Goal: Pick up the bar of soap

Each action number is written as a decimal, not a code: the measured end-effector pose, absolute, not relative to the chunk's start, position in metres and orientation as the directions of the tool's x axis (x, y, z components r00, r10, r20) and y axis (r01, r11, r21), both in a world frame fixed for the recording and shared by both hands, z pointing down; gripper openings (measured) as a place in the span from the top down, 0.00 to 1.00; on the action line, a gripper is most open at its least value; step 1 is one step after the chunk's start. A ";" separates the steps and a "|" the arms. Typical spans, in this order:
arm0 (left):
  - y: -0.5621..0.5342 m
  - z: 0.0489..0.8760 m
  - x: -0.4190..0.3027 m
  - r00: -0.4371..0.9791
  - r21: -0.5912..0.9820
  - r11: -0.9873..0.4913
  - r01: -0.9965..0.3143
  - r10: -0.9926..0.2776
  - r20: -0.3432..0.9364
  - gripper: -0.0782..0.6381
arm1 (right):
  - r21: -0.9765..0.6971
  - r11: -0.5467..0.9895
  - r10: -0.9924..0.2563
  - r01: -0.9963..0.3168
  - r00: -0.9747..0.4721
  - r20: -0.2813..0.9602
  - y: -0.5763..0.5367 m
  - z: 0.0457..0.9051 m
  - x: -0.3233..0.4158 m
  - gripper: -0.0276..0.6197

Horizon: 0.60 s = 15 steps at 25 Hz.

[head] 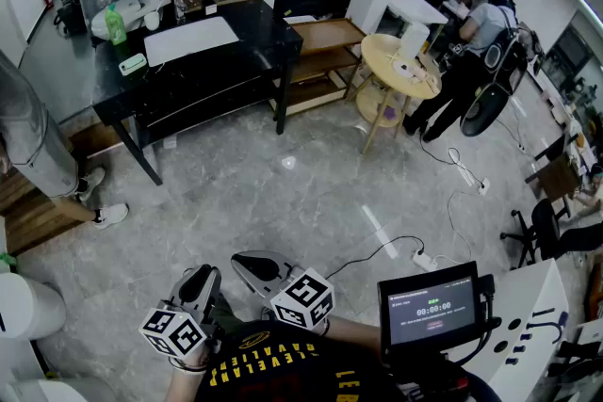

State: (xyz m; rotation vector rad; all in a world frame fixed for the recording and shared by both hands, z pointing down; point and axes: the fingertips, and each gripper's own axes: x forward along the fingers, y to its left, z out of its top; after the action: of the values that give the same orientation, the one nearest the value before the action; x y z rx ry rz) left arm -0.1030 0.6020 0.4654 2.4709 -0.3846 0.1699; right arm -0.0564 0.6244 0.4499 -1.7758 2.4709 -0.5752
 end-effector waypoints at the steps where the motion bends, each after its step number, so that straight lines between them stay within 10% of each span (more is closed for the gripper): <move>1: 0.609 0.463 -0.102 0.951 0.559 -0.770 -0.307 -0.226 0.211 0.76 | -0.320 0.269 -0.927 -0.908 -0.335 0.172 0.631 0.448 -0.056 0.93; 15: 0.576 0.448 -0.123 0.949 0.529 -0.788 -0.314 -0.253 0.187 0.76 | -0.331 0.276 -0.934 -0.903 -0.333 0.132 0.600 0.432 -0.071 0.93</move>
State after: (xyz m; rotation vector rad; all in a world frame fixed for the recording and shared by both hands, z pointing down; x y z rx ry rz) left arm -0.1229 0.5759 0.4479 2.5205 -0.4013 0.1415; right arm -0.0708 0.5996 0.4320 -1.7596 2.4372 -0.5362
